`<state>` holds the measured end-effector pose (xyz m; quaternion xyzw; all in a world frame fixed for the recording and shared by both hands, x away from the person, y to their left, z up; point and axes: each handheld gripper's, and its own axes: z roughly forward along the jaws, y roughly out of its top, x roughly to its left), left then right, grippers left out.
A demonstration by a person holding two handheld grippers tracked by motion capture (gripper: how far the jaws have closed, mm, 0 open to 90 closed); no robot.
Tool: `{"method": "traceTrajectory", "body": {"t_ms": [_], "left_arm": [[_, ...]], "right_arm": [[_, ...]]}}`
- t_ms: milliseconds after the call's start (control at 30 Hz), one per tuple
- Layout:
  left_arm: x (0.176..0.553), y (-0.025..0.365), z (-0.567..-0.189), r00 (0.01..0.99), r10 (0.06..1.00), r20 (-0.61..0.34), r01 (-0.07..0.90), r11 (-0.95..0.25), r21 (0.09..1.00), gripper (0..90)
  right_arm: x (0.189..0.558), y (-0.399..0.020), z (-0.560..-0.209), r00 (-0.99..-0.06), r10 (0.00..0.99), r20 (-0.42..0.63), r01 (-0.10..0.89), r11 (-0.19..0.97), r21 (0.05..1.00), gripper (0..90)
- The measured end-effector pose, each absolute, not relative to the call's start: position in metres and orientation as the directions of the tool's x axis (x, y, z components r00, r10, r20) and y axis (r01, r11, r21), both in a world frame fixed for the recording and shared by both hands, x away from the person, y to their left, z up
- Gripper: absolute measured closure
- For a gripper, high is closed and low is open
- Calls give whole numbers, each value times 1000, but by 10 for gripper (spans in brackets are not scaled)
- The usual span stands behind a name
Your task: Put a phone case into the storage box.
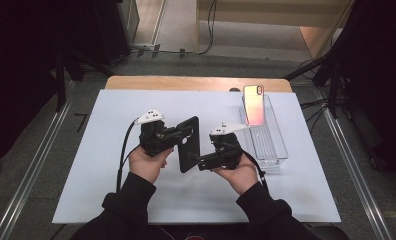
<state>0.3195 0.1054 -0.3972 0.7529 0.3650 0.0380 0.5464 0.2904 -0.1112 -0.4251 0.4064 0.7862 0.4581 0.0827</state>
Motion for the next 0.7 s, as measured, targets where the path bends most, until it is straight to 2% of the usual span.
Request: {"method": "traceTrajectory", "body": {"t_ms": [533,600,700], "left_arm": [[309,90,-399,746,566,-351,516,-158,842,819],[308,89,-399,746,564,-355,518,-156,841,819],[307,88,-399,744,565,-356,521,-158,839,819]], "right_arm": [[293,-104,-424,-623,729,285,580,185,793,0],[292,-105,-424,-616,734,286,575,171,800,40],[293,-105,-424,-613,734,292,574,160,803,40]]}}
